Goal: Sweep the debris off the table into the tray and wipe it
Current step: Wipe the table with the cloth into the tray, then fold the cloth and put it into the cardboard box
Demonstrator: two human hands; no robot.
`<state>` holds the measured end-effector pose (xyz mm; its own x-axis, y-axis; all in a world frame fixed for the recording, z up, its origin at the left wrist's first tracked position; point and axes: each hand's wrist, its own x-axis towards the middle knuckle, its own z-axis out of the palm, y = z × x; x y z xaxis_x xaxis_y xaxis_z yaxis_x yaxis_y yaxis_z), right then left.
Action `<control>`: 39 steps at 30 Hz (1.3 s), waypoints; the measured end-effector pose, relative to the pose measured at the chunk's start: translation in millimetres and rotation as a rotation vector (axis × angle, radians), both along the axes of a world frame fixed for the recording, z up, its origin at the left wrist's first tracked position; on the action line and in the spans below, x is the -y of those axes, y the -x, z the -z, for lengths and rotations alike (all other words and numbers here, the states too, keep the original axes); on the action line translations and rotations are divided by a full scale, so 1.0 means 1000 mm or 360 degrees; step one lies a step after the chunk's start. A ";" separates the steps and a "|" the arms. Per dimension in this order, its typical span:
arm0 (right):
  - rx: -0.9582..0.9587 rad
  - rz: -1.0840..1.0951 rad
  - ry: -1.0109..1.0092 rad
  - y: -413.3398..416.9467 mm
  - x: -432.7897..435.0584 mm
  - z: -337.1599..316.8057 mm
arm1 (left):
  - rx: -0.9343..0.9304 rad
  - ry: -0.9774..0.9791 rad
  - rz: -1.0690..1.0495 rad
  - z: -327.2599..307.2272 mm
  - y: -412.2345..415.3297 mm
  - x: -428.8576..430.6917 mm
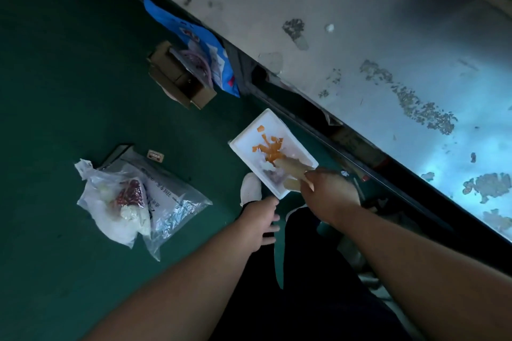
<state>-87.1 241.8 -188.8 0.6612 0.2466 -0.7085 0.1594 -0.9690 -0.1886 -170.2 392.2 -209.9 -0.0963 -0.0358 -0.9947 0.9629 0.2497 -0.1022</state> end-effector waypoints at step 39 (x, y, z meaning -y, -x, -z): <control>-0.0001 0.2250 -0.2818 -0.028 0.224 -0.367 | 0.1985 0.0870 0.0700 -0.410 -0.170 0.123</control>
<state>-58.7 17.6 178.3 0.9238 -0.0488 -0.3797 -0.2564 0.6575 -0.7085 0.1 269.3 200.6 0.7110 -0.6325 -0.3071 0.4808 0.1186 0.8688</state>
